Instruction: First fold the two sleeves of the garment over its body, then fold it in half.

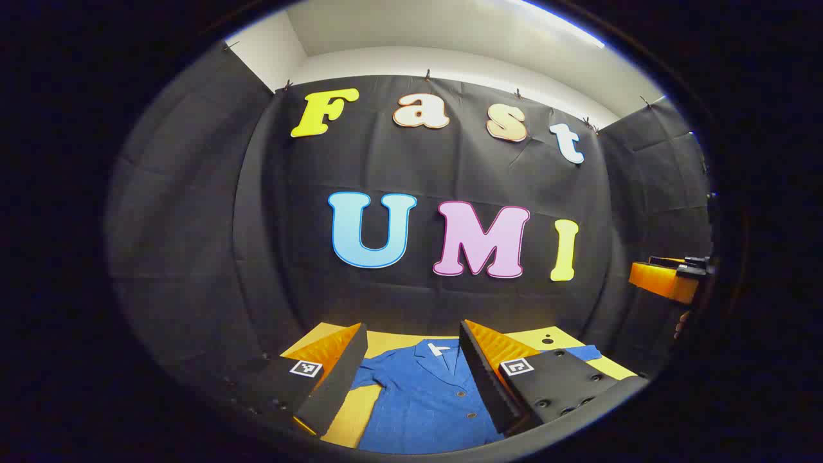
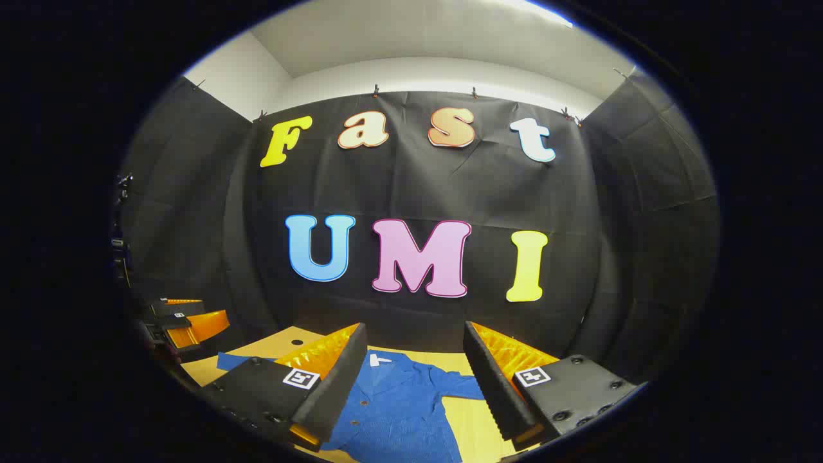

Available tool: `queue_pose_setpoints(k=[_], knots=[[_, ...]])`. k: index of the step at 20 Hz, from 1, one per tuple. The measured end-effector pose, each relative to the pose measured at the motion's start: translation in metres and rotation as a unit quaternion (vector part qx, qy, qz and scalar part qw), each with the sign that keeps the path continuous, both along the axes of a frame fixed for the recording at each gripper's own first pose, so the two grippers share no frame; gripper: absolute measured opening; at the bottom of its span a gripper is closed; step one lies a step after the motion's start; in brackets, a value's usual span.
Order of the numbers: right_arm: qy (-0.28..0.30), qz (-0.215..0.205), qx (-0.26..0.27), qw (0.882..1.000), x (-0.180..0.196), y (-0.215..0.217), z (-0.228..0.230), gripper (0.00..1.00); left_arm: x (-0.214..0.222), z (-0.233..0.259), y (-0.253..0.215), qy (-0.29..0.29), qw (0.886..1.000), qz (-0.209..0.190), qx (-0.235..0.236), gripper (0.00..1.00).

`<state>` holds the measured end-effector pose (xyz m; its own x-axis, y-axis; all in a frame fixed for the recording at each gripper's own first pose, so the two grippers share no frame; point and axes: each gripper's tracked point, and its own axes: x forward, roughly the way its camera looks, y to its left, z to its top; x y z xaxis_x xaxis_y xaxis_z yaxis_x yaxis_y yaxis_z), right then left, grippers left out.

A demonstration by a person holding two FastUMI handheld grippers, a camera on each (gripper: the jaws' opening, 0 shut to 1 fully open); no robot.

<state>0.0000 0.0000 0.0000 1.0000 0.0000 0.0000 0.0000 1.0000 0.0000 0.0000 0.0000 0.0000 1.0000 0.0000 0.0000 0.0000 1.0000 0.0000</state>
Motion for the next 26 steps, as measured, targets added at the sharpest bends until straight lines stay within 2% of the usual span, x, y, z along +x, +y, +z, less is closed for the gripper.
queue_pose_setpoints(k=[3,4,12,17,18,19,22,23,24,26], knots=[[0.013,0.002,0.003,1.000,0.000,-0.002,-0.008,0.89,-0.004,0.002,-0.002,-0.001,1.000,-0.002,0.000,0.83],[0.015,0.000,0.004,1.000,0.000,-0.004,-0.008,0.95,-0.005,0.003,-0.003,-0.002,1.000,-0.003,-0.007,0.83],[0.015,-0.002,0.000,1.000,-0.004,-0.008,-0.008,0.95,-0.007,-0.001,-0.011,0.005,1.000,-0.016,-0.018,0.83],[0.016,-0.010,0.001,1.000,-0.005,-0.014,-0.011,0.95,-0.009,-0.003,-0.003,0.009,1.000,-0.002,-0.007,0.82],[0.017,-0.011,0.002,1.000,-0.005,-0.015,-0.012,0.89,-0.010,-0.003,-0.001,0.010,1.000,0.001,-0.005,0.82],[0.018,-0.011,0.004,1.000,-0.005,-0.015,-0.012,0.95,-0.010,-0.004,0.000,0.012,1.000,0.003,-0.004,0.82],[0.020,-0.014,0.008,1.000,-0.005,-0.016,-0.014,0.95,-0.009,-0.006,0.002,0.015,1.000,0.008,-0.008,0.83],[0.020,-0.014,0.008,1.000,-0.004,-0.017,-0.014,0.89,-0.009,-0.006,0.002,0.016,1.000,0.008,-0.010,0.83],[0.020,-0.015,0.007,1.000,-0.005,-0.017,-0.015,0.95,-0.009,-0.006,0.003,0.016,1.000,0.009,-0.010,0.83],[0.020,-0.017,0.007,1.000,-0.004,-0.020,-0.015,0.95,-0.008,-0.007,0.002,0.017,1.000,0.009,-0.009,0.83]])
